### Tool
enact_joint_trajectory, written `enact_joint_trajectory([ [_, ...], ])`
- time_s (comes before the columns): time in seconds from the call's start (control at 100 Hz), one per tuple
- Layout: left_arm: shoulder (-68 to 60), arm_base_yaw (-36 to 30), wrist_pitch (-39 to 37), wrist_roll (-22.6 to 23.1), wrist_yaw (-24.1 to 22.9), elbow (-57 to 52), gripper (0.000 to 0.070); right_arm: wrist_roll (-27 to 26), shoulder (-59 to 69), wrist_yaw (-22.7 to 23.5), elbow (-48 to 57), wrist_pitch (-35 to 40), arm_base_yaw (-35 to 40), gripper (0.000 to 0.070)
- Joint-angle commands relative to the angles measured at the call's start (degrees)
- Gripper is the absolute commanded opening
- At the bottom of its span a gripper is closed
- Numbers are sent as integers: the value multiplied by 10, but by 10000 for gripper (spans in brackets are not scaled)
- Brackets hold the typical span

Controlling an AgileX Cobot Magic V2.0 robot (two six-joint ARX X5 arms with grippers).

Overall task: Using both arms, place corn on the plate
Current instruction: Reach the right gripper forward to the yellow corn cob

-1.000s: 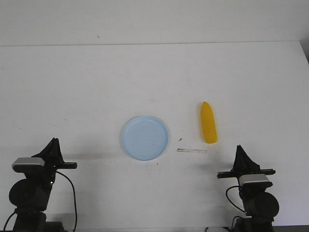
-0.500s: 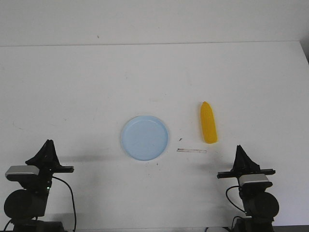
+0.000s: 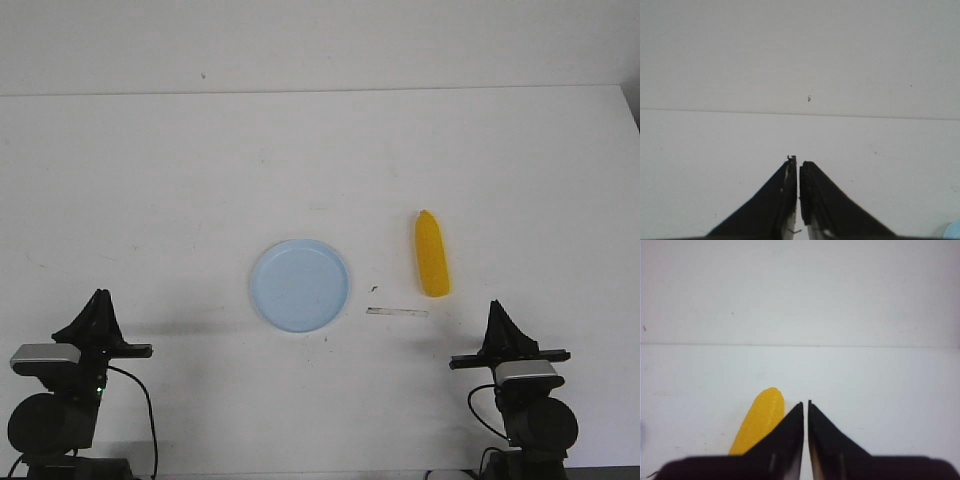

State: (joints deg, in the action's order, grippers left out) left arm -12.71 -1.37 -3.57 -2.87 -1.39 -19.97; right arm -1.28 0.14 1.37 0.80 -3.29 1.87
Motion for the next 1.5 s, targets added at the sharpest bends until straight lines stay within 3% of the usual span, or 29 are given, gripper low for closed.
enact_joint_trajectory([
  [0.0, 1, 0, -8, 5, -2, -6, 2, -2, -1, -1, -1, -10, 1, 15],
  [0.28, 1, 0, -8, 5, -2, -6, 1, -3, -1, -16, 11, -53, 0, 6],
  [0.54, 1, 0, -8, 5, -2, -6, 2, 1, 41, -105, 124, 67, 1, 4],
  [0.67, 1, 0, -8, 5, -2, -6, 2, 1, 103, -104, 180, 111, 1, 4],
  [1.1, 1, 0, -8, 5, -2, -6, 2, -5, 401, -104, 349, 148, 37, 4],
  [1.26, 1, 0, -8, 5, -2, -6, 2, -42, 515, -102, 413, 169, 72, 4],
  [1.49, 1, 0, -8, 5, -1, -6, 2, -66, 662, -85, 541, 286, 104, 5],
])
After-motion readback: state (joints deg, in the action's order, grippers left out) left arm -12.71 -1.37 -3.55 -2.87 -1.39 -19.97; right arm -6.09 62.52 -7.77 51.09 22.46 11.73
